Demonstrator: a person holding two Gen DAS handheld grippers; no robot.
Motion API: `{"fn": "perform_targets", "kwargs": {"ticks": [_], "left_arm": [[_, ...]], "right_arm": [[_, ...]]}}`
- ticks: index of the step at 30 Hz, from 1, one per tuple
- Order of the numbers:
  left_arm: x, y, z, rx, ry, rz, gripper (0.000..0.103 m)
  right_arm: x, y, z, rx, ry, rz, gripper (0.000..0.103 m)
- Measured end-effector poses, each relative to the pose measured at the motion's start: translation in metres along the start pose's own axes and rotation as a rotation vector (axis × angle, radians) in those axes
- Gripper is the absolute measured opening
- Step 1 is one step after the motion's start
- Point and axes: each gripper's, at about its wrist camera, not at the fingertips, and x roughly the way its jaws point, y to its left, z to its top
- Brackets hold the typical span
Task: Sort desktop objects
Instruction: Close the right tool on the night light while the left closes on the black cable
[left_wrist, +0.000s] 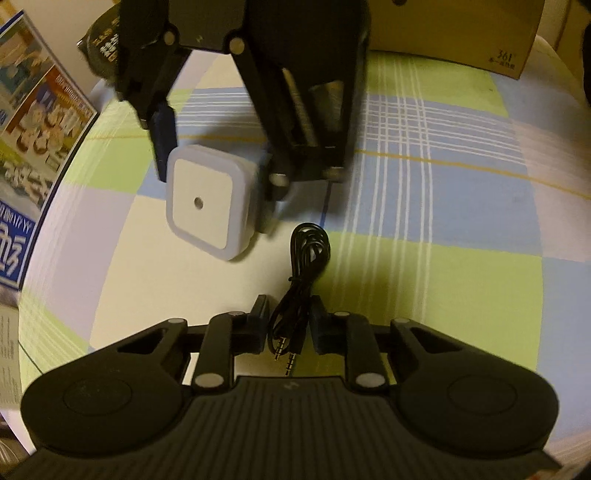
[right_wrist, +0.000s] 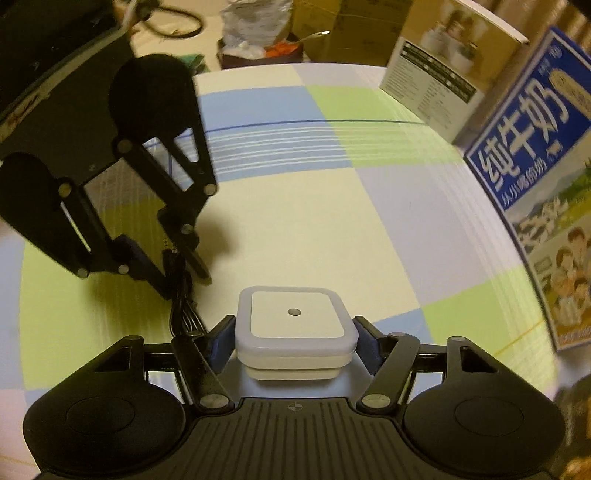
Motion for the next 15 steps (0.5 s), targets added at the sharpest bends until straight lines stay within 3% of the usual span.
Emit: {"fn": "perform_targets", "kwargs": {"ticks": [4, 9, 15], "left_arm": [[-0.005, -0.007, -0.005, -0.061, 0.005, 0.015, 0.018], [-0.015, -0.026, -0.009, -0.161, 0.035, 0.027, 0.018], [-0.033, -0.067, -0.018, -0.311, 0.041, 0.014, 0.018]], "right_arm": [[-0.008, 0.011, -0.008, 0.062, 0.019, -0.013, 0.064], [-0.030, 0.023, -0.031, 0.297, 0.019, -0.029, 0.064], [-0.066, 0.075, -0.053, 0.478, 0.044, -0.062, 0.064]]}}
